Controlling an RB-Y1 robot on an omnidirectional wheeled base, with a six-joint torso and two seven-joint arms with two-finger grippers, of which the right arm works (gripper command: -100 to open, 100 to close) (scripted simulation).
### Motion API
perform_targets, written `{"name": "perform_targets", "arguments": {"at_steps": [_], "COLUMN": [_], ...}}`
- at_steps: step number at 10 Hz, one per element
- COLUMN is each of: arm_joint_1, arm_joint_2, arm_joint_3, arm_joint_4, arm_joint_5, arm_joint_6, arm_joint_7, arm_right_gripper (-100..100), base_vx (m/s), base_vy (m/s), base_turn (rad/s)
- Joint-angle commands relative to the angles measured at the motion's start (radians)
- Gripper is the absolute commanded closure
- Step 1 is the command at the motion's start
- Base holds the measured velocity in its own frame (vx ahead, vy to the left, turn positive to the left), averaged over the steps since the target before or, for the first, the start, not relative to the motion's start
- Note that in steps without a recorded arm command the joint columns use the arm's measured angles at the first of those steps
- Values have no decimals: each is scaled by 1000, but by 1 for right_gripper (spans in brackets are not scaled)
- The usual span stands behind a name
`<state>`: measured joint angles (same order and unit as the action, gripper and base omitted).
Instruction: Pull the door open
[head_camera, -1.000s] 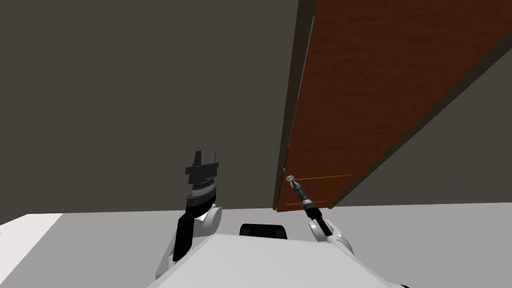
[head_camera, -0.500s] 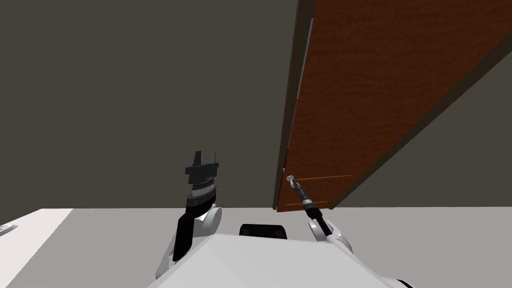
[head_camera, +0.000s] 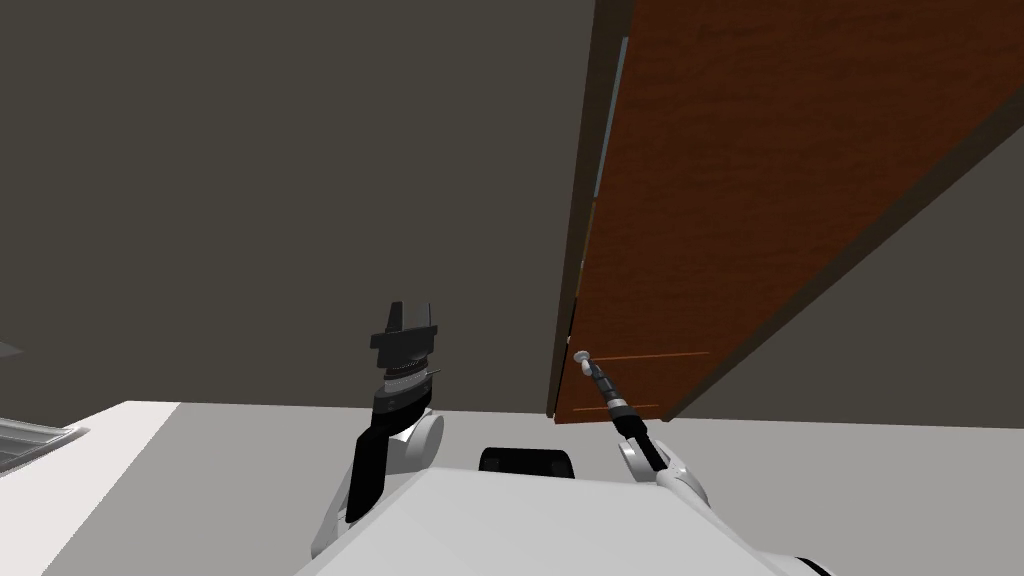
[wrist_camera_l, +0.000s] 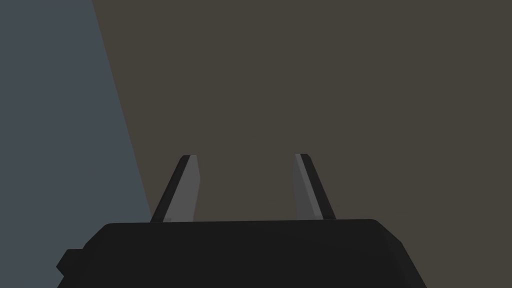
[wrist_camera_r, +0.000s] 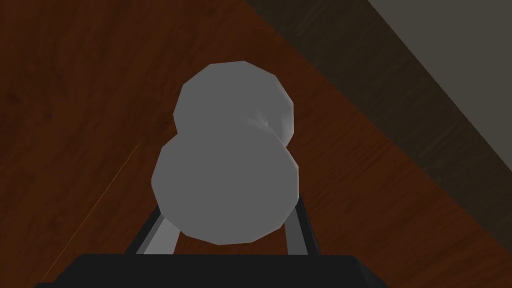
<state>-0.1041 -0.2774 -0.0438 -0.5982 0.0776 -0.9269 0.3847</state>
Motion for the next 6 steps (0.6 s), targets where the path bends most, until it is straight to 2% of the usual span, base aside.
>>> {"name": "perform_targets", "arguments": {"at_steps": [1,3,4,6], "arm_joint_1": [18,20,20,20], "arm_joint_2": [33,30,30,30], "arm_joint_3": [20,28,28,28], "arm_joint_4": [-25,-28,-28,-36], "arm_joint_5": [9,-24,-24,-24], "arm_joint_6": [10,13,13,13], "arm_joint_7": [2,-65,-80,-80], "arm_right_gripper": [100,100,100,100], "base_vx": [-1,-45,-39,-3], "base_vy": [-7,-21,-25,-1], "base_turn": [-36,113,52,-31]}}
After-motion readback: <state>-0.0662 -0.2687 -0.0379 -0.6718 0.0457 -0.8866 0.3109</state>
